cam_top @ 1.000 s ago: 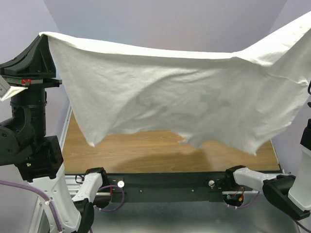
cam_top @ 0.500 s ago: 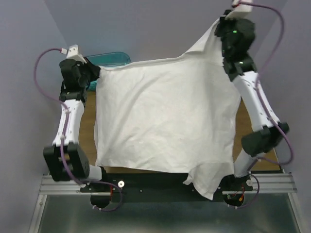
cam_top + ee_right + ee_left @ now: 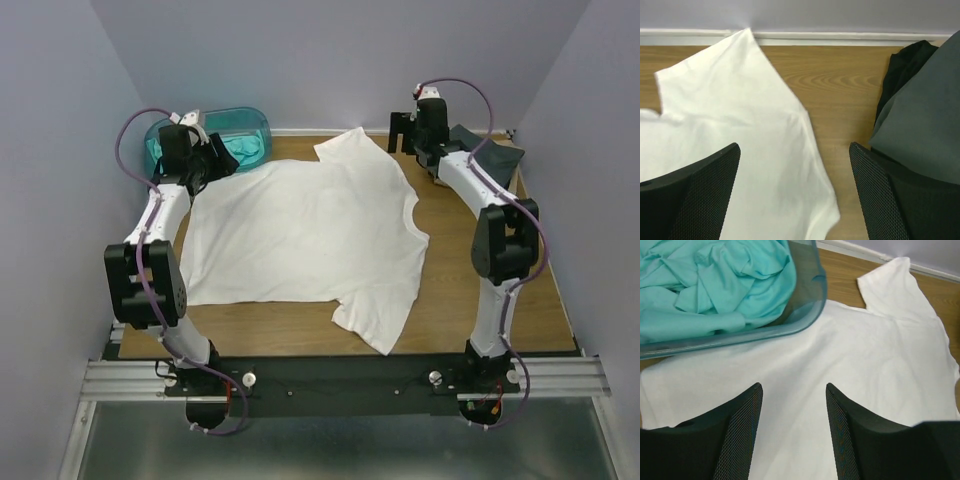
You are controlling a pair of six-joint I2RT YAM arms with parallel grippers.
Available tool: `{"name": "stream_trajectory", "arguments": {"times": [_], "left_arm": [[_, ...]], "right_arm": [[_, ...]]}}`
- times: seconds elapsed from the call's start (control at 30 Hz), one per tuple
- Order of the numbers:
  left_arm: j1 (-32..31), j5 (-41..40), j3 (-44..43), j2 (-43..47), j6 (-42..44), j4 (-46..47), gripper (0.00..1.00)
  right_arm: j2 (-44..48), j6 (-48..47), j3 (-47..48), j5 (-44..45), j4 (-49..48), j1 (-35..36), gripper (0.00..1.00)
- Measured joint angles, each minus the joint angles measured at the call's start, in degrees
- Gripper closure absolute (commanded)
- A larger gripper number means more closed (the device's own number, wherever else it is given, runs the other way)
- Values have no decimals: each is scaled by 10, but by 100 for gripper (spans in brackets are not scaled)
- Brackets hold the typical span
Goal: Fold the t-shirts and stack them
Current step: Flatten the tshirt out
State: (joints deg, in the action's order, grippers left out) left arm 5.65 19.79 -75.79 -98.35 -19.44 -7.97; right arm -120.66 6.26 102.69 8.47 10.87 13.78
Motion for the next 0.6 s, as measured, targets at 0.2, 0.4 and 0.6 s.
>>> {"name": "stream_trajectory", "arguments": {"times": [0.2, 0.4, 0.6], "left_arm": [[-20, 0, 76, 63, 5, 1, 38], [-19, 0, 161, 63, 17, -19, 38], [-19, -3, 204, 76, 32, -28, 37]], "right_arm": [[148, 37, -119, -96, -25, 0, 5], [164, 66, -206, -175, -38, 8, 6], [144, 83, -274, -216, -29, 16, 7]]}}
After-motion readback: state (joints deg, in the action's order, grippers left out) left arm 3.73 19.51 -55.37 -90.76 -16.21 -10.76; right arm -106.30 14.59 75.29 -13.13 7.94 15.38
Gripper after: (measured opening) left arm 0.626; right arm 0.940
